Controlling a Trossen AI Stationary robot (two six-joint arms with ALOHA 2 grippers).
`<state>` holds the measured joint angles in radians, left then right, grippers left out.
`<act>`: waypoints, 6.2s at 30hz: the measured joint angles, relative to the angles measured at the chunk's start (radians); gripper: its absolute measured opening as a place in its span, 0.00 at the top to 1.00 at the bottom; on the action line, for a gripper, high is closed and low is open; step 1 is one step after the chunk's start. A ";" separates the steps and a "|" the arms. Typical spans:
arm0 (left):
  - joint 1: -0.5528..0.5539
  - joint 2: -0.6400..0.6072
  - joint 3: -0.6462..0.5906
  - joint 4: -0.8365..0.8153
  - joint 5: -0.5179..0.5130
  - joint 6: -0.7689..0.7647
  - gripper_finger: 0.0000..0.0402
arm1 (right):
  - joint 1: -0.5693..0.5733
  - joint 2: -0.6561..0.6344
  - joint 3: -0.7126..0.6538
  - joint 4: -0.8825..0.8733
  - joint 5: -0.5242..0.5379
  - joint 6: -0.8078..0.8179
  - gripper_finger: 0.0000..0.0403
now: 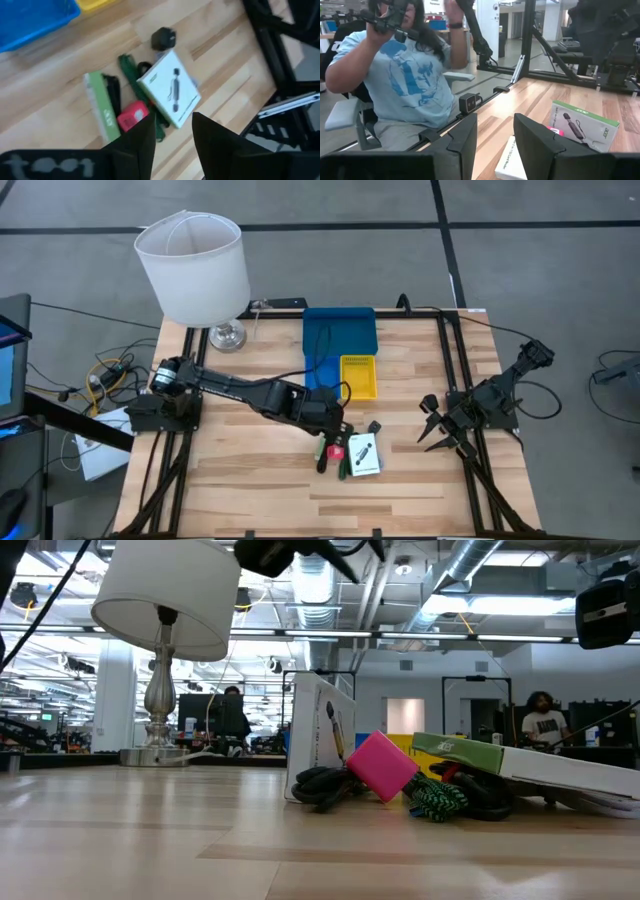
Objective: Pick and place items into bin
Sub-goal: Put the card reader box into the blue bin
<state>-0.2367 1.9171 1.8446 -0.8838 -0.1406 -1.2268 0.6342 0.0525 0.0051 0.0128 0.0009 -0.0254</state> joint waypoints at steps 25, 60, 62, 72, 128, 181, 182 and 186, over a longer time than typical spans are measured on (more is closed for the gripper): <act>0.063 0.181 0.162 -0.207 0.155 0.009 0.75 | 0.000 0.032 0.000 0.000 0.000 0.000 0.69; 0.025 0.229 0.163 -0.294 0.110 0.008 0.75 | 0.000 0.039 0.000 0.000 0.000 0.000 0.69; 0.026 0.230 0.163 -0.295 0.109 0.008 0.75 | 0.000 0.038 0.000 0.000 0.000 0.000 0.69; 0.026 0.230 0.163 -0.293 0.108 0.009 0.75 | 0.000 0.039 0.000 0.000 0.000 0.000 0.69; 0.012 0.250 0.163 -0.295 0.053 0.005 0.58 | 0.000 0.039 0.000 0.000 0.000 0.000 0.69; 0.023 0.295 0.163 -0.287 0.032 -0.001 0.58 | 0.000 0.039 0.000 0.000 0.000 0.000 0.69; 0.023 0.295 0.163 -0.288 0.029 -0.001 0.58 | 0.000 0.039 0.000 0.000 0.000 0.000 0.69; 0.023 0.297 0.163 -0.288 0.027 -0.001 0.58 | 0.000 0.039 0.000 0.000 0.000 0.000 0.69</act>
<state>-0.2134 2.2145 2.0079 -1.1719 -0.1135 -1.2274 0.6340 0.0910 0.0051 0.0124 0.0007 -0.0254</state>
